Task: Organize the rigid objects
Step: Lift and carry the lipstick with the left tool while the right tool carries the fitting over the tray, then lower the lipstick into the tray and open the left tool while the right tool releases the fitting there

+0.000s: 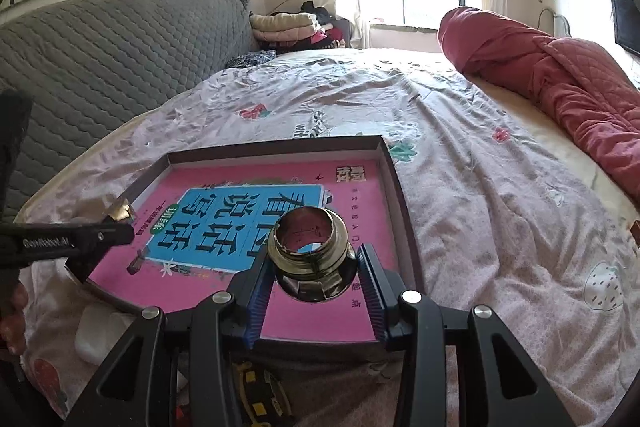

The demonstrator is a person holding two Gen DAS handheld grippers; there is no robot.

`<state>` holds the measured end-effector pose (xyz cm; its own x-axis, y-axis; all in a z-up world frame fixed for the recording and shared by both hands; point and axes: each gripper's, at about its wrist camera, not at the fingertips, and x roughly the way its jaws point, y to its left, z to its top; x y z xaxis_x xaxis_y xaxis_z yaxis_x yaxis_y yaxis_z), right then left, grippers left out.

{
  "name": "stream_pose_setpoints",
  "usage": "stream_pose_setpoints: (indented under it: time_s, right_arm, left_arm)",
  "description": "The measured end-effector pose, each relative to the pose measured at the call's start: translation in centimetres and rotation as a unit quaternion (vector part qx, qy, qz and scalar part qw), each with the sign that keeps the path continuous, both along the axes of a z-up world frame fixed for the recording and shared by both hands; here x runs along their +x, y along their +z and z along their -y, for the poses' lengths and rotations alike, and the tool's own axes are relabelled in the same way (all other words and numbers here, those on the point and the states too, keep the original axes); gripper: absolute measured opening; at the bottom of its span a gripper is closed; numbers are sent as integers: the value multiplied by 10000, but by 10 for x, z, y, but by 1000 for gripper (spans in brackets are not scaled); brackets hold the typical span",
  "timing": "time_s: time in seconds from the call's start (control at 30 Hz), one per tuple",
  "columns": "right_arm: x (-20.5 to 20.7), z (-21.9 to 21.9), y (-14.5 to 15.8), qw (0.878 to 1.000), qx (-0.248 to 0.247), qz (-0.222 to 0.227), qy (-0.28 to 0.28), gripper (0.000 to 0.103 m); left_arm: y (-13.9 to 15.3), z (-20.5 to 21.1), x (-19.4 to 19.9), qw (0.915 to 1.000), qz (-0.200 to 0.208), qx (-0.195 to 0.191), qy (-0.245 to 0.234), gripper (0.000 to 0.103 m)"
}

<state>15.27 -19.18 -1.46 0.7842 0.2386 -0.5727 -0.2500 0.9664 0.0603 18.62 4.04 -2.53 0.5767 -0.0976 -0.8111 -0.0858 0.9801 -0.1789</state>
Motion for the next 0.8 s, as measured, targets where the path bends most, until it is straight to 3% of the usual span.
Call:
stream_pose_setpoints:
  time_s: [0.2, 0.8]
  right_arm:
    - [6, -2, -11, 9993, -338, -114, -133, 42]
    - [21, -6, -18, 9987, -455, -236, -25, 42]
  left_arm:
    - [-7, -1, 2, 10000, -13, -32, 13, 23]
    - [-15, 1, 7, 9999, -71, -18, 89, 23]
